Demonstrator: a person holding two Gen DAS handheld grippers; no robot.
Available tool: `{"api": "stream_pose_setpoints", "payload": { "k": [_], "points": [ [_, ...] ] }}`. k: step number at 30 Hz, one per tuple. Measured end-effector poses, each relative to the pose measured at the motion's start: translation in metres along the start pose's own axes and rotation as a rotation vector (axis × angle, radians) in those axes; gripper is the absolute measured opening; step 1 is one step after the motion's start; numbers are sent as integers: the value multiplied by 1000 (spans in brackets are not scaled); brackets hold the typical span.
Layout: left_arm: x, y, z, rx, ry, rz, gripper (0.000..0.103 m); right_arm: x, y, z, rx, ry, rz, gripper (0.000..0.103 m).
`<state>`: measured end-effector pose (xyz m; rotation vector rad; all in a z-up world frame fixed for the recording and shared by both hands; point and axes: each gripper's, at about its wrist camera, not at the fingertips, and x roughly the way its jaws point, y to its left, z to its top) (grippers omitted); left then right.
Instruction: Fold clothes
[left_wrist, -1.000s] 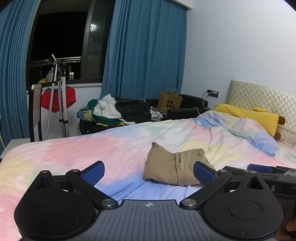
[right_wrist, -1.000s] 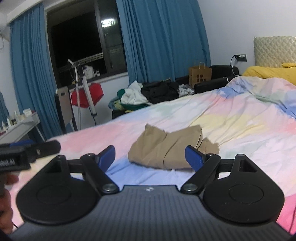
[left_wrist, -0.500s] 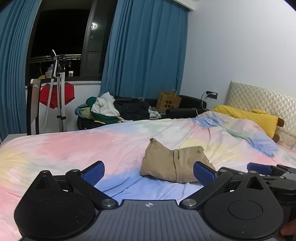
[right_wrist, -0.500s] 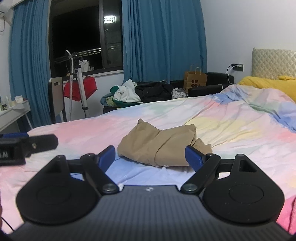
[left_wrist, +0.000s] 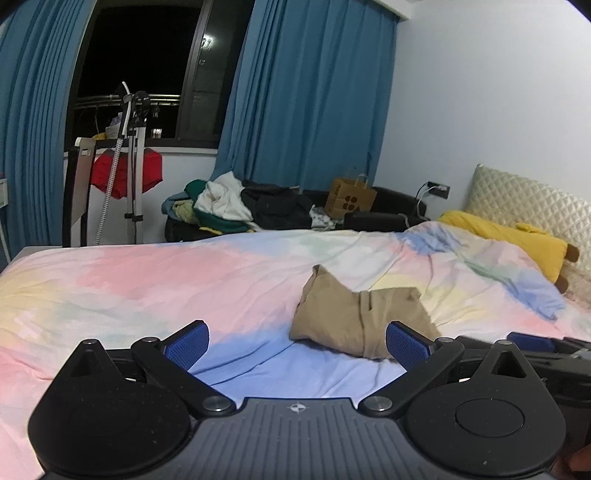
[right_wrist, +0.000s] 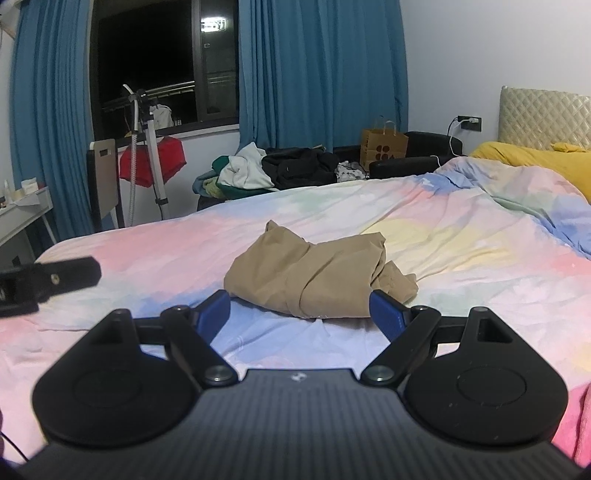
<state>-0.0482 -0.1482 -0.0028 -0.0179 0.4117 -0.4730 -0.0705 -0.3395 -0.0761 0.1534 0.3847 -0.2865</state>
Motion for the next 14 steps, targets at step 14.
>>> {"api": "stream_pose_setpoints", "payload": {
  "k": [14],
  "points": [
    [-4,-2,1,10,-6,-2,103,3,0,1,5,13,-13,84]
  ]
}}
